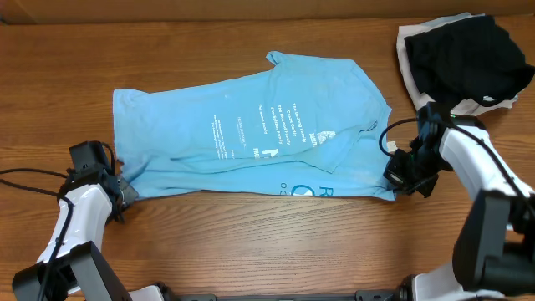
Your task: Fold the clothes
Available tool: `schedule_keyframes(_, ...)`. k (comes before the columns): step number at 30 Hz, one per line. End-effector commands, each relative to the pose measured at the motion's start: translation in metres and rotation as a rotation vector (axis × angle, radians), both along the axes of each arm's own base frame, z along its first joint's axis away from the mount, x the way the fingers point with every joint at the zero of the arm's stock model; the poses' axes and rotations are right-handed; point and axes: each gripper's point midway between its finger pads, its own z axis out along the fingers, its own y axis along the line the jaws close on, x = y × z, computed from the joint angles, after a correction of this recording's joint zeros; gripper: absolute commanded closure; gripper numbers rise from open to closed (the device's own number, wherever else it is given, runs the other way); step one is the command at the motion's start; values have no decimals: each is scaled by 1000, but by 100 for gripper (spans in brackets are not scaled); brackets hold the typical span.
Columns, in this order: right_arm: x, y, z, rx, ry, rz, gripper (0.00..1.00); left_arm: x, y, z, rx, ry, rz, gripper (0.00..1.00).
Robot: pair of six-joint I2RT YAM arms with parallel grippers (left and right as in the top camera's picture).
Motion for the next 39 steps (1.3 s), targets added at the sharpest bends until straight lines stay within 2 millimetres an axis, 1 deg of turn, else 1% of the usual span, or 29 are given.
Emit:
schedule_keyframes(1, -3, -2, 22, -15, -61, -24, 96, -2, -2, -1, -17, 10, 10, 96)
schedule_keyframes(3, -6, -5, 28, -32, -70, -28, 96, -3, 1, 0, -3, 15, 14, 96)
schedule_keyframes(5, -7, -9, 30, -61, -76, -28, 96, -7, 9, 2, 42, 26, 42, 96)
schedule_keyframes(8, -2, -14, 29, -87, -93, -25, 82, -12, 21, 7, 121, 47, 74, 95)
schedule_keyframes(10, 2, -16, 28, -96, -108, -25, 47, -12, 23, 8, 133, 49, 77, 91)
schedule_keyframes(11, 3, -16, 28, -97, -113, -26, 39, -12, 24, 8, 134, 47, 76, 81)
schedule_keyframes(12, 3, -17, 28, -103, -113, -25, 37, -11, 24, 8, 134, 45, 77, 60)
schedule_keyframes(14, 2, -19, 28, -115, -108, -23, 33, -11, 24, 8, 135, 43, 76, 44)
schedule_keyframes(15, 2, -19, 28, -117, -108, -24, 32, -10, 24, 8, 136, 41, 76, 37)
schedule_keyframes(17, 10, -14, 30, -81, -147, -3, 32, -5, 25, 10, 133, 23, 74, 30)
schedule_keyframes(19, 30, 7, 38, 31, -248, 77, 32, 6, 23, 17, 111, -12, 63, 24)
schedule_keyframes(21, 47, 22, 47, 87, -326, 116, 32, 25, 17, 27, 60, -61, 5, 20)
schedule_keyframes(22, 56, 32, 50, 91, -369, 149, 32, 44, 9, 39, 2, -111, -76, 16)
schedule_keyframes(24, 63, 44, 52, 88, -401, 186, 32, 66, -6, 53, -72, -171, -214, 12)
schedule_keyframes(25, 65, 48, 51, 79, -405, 192, 32, 77, -14, 62, -105, -208, -289, 12)
schedule_keyframes(28, 69, 56, 48, 45, -411, 203, 31, 100, -31, 81, -160, -304, -450, 12)
schedule_keyframes(31, 72, 64, 46, 45, -421, 224, 32, 111, -41, 89, -171, -354, -550, 14)
schedule_keyframes(34, 77, 65, 43, 37, -424, 212, 33, 116, -51, 85, -157, -340, -643, 19)
schedule_keyframes(36, 79, 65, 39, 38, -422, 212, 34, 119, -60, 78, -165, -317, -693, 23)
schedule_keyframes(39, 79, 66, 29, 43, -394, 213, 35, 121, -75, 63, -189, -279, -749, 25)
